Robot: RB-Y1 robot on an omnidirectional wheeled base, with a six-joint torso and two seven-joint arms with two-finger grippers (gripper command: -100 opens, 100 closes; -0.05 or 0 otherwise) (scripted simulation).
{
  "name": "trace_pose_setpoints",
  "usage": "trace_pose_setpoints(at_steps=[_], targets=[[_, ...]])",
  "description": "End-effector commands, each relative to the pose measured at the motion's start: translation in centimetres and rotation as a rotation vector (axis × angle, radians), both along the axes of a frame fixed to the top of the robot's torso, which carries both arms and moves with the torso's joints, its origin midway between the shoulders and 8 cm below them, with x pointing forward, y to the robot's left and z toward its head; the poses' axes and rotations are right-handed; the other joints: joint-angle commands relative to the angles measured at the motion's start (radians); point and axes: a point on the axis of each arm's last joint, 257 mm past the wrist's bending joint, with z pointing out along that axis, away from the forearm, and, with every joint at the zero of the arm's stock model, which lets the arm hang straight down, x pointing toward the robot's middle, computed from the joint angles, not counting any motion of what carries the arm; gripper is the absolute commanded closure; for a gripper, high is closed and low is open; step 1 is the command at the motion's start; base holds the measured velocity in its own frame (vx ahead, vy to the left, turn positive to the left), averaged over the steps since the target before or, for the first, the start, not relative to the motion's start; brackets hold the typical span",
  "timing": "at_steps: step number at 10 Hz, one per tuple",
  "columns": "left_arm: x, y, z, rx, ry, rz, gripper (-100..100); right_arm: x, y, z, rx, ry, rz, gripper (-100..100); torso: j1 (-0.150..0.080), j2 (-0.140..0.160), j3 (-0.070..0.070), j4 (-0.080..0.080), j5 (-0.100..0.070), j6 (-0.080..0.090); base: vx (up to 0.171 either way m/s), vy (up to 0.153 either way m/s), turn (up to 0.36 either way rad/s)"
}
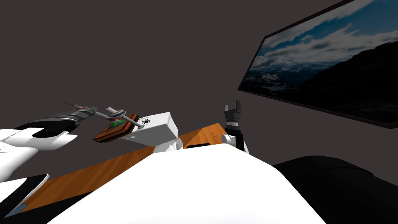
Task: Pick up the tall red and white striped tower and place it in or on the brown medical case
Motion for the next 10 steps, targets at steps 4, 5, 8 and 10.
trace_pose_setpoints(at_steps=[4, 5, 8, 10], targets=[[-2.3, 2.3, 2.8, 0.003, -0.003, 0.067, -100, 0.0, 0.0, 0.0, 0.0, 0.0, 0.0, 0, 0.001, 0.008, 0.005, 0.002, 0.0, 0.0, -0.106, 0.012, -0.178], [-3.4, 3.4, 4.3, 0.006, -0.008, 0.101, -100, 0.0, 0.0, 0.0, 0.0, 0.0, 0.0, 0, 0.001, 0.006, 0.004, 0.002, 0.0, -0.001, -0.094, -0.021, -0.234], [-4.7, 4.4, 5.9, 0.01, -0.014, 0.135, -100, 0.0, 0.0, 0.0, 0.0, 0.0, 0.0, 0, 0.0, 0.007, 0.004, 0.002, 0.0, -0.001, -0.094, -0.003, -0.124], [-5.9, 5.4, 7.6, 0.015, -0.022, 0.171, -100, 0.0, 0.0, 0.0, 0.0, 0.0, 0.0, 0, 0.0, 0.006, 0.003, 0.001, 0.0, 0.0, -0.091, -0.002, -0.188]])
